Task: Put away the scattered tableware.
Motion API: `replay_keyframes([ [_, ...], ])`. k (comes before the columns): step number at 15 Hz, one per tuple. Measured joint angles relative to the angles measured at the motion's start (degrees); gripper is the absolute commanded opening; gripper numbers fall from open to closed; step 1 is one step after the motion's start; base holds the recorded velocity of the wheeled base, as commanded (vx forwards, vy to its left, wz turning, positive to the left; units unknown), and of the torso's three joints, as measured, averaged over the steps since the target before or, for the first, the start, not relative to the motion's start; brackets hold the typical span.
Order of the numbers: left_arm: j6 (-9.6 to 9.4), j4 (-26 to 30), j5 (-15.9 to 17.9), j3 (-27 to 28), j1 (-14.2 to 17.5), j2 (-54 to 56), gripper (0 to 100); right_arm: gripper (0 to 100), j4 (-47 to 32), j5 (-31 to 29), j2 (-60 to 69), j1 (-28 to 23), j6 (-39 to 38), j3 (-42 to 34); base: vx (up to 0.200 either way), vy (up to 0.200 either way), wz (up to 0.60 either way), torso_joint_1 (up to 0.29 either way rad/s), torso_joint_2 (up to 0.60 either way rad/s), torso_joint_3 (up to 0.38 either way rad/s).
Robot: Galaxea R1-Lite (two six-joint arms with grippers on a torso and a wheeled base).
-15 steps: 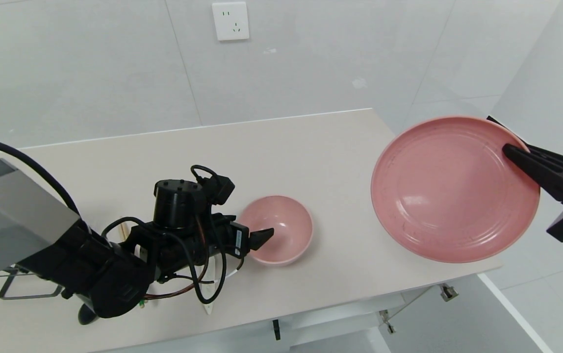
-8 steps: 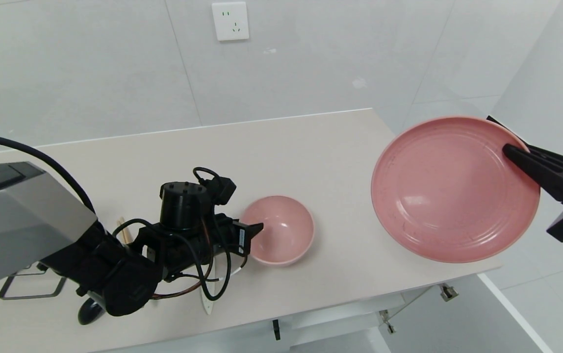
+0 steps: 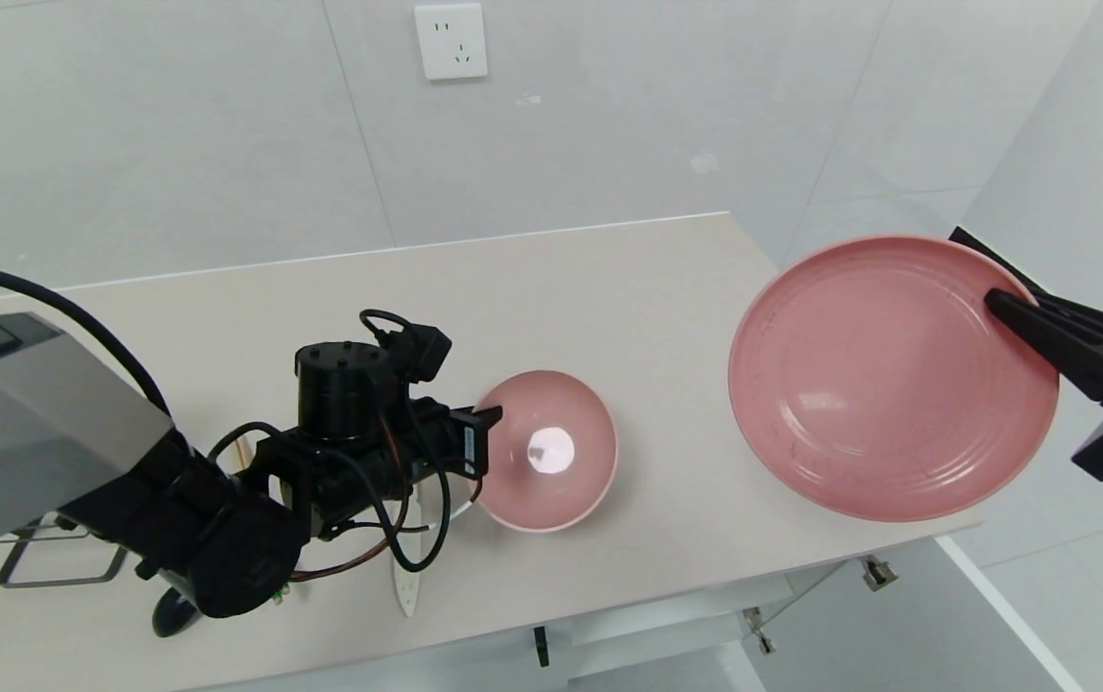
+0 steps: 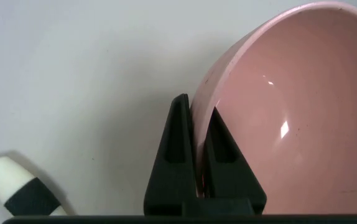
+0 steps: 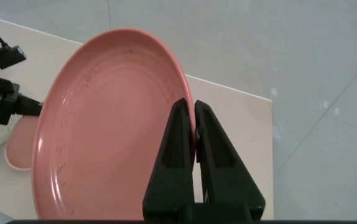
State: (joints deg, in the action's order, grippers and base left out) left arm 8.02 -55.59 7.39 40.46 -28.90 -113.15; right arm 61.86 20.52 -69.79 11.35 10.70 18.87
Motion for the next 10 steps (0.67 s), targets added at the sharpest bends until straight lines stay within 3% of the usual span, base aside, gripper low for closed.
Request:
replay_keyframes([
  [6, -0.06, 0.4, -1.7, -1.7, 0.0, 7.5, 0, 0, 0.0, 0.0, 0.6, -0.8, 0.0, -0.2, 0.0, 0.0, 0.0, 0.0, 0.0, 0.0],
  [10, -0.11, 0.4, -1.8, -7.3, 0.0, 15.9, 0, 0, -0.3, -0.1, 3.2, -2.5, -0.7, -0.4, 0.0, 0.0, 0.0, 0.0, 0.0, 0.0],
])
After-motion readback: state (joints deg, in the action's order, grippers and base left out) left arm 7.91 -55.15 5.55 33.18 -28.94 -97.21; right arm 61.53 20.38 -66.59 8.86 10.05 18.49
